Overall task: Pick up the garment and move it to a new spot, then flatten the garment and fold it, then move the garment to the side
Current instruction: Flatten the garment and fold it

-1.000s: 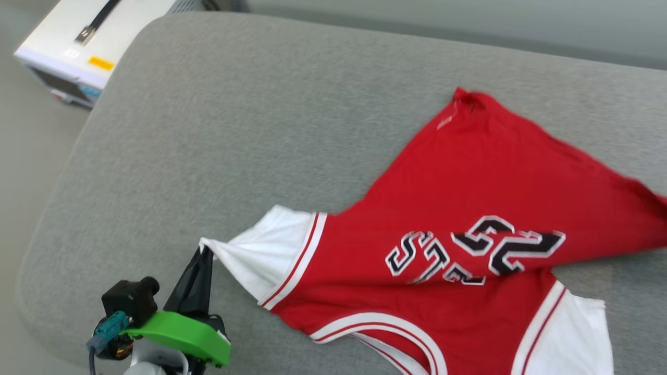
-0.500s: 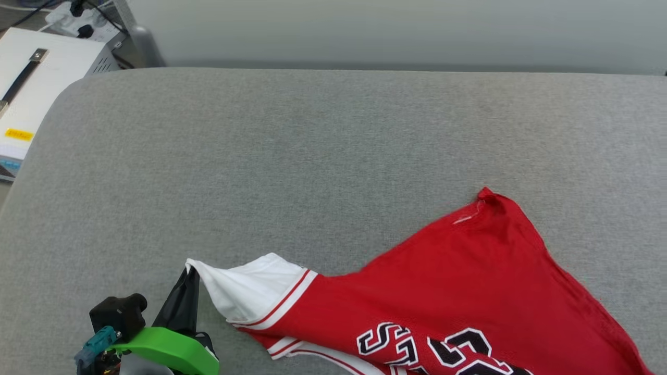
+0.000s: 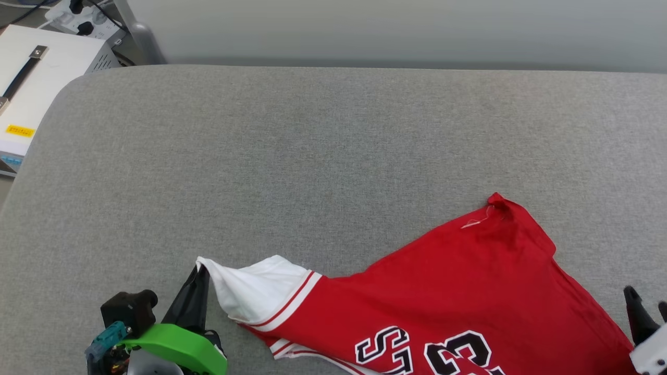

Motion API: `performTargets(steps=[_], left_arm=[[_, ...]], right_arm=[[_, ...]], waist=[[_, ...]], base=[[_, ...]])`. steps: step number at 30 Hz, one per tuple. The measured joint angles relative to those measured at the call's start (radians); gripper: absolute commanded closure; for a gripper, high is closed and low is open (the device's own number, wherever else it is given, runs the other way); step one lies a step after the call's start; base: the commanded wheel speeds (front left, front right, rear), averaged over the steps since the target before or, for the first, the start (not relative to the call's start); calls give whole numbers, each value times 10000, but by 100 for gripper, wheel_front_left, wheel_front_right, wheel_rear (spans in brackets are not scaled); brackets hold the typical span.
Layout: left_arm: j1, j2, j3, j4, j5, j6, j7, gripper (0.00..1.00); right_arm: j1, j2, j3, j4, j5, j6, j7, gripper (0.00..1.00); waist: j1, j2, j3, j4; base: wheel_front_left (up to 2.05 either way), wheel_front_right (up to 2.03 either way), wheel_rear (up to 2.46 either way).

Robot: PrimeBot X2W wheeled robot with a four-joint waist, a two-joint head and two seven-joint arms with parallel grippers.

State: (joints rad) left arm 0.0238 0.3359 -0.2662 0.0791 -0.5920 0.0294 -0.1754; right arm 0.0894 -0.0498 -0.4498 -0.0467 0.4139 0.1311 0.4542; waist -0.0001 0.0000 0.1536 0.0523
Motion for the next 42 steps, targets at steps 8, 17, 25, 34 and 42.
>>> performTargets(steps=[8, 17, 25, 34, 42], left_arm=[[-408, -188, -242, 35, 29, -125, -90, 100], [-1207, -382, -650, 123, 138, -447, -182, 100], [-1811, -654, -913, 334, 244, -736, -370, 100], [-1901, -780, -878, 625, 244, -846, -545, 100], [-1909, -640, -759, 742, 81, -943, -573, 100]], right_arm=[[-1924, -924, 2128, 211, -171, 0, -157, 0], [-4320, -2819, 4452, 1137, 38, 2, 4521, 0], [-5231, -3396, 5292, 2197, -316, 2, 6241, 0], [-5241, -3515, 5599, 3241, -378, 2, 6792, 61], [-5429, -3421, 5603, 3375, 50, 2, 6293, 100]], waist=[[0, 0, 129, 425], [0, 0, 423, 1091], [1, 0, 940, 1580], [1, 0, 1443, 1793], [1, 0, 1297, 1594]], base=[[0, 0, 0], [0, 0, 0], [0, 0, 0], [0, 0, 0], [0, 0, 0]])
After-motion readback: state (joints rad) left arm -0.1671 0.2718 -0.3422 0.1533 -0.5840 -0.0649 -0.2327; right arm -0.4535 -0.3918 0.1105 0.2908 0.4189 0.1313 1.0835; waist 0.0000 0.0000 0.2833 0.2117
